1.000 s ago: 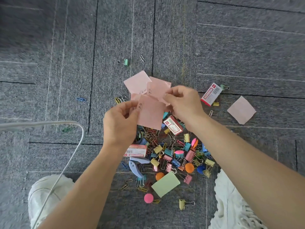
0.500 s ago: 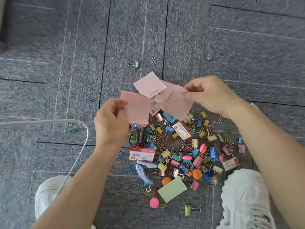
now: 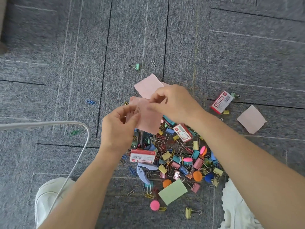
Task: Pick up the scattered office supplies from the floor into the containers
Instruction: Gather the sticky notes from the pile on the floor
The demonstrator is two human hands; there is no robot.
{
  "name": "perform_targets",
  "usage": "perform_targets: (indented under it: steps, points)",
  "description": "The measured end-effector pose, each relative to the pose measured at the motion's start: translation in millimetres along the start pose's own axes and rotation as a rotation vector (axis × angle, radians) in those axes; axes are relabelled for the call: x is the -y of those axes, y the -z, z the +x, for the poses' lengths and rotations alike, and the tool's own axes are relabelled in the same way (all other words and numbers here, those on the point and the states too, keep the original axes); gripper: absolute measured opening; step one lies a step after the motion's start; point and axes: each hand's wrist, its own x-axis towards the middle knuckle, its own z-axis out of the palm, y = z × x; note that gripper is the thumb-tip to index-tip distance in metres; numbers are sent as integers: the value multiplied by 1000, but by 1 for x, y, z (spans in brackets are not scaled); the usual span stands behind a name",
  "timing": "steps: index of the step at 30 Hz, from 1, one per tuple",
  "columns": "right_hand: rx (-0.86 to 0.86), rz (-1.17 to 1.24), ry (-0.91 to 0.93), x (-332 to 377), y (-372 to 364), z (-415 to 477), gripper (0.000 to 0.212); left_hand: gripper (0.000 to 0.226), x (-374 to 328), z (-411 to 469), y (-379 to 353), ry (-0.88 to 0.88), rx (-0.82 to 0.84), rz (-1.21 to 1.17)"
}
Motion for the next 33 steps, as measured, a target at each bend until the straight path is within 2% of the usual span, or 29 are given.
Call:
perform_targets:
  steps: [2, 4, 6, 10, 12, 17, 19, 23, 27, 29, 33]
  points:
    - [-151, -22, -48, -6, 3, 10, 13, 19, 3, 2, 6, 23, -29, -19]
    - [-293, -79, -204, -15, 3, 24, 21, 18, 5, 4, 11, 37, -53, -46]
    - [-295, -102, -350, -21, 0, 37, 28, 18, 6, 7, 12, 63, -69, -85]
    - [-260, -25, -448, -19, -4, 50, 24, 17, 3, 9, 12, 100, -121, -156]
    - [-278, 204, -470, -18, 6, 45, 20, 18, 3, 11, 12, 95, -150, -149]
    - [-230, 1001, -572, -19, 45, 3, 14, 17, -2, 13, 0, 45, -190, -66]
    - [-176, 1151, -608, -19, 49, -15, 12, 14, -8, 10, -12, 42, -211, -40]
    - [-123, 1111, -726, -16, 35, -36, 10, 21, -24, -1, -38, 3, -211, -52]
    - [-66, 1105, -769, -16, 16, -40, 4, 8, -38, -10, -58, -40, -182, -146]
    - [-16, 1073, -765, -18, 14, -44, 14, 4, -40, -7, -63, 24, -173, -226]
    - [54, 867, -696, -23, 21, -50, 30, 17, -39, -3, -63, 109, -165, -310]
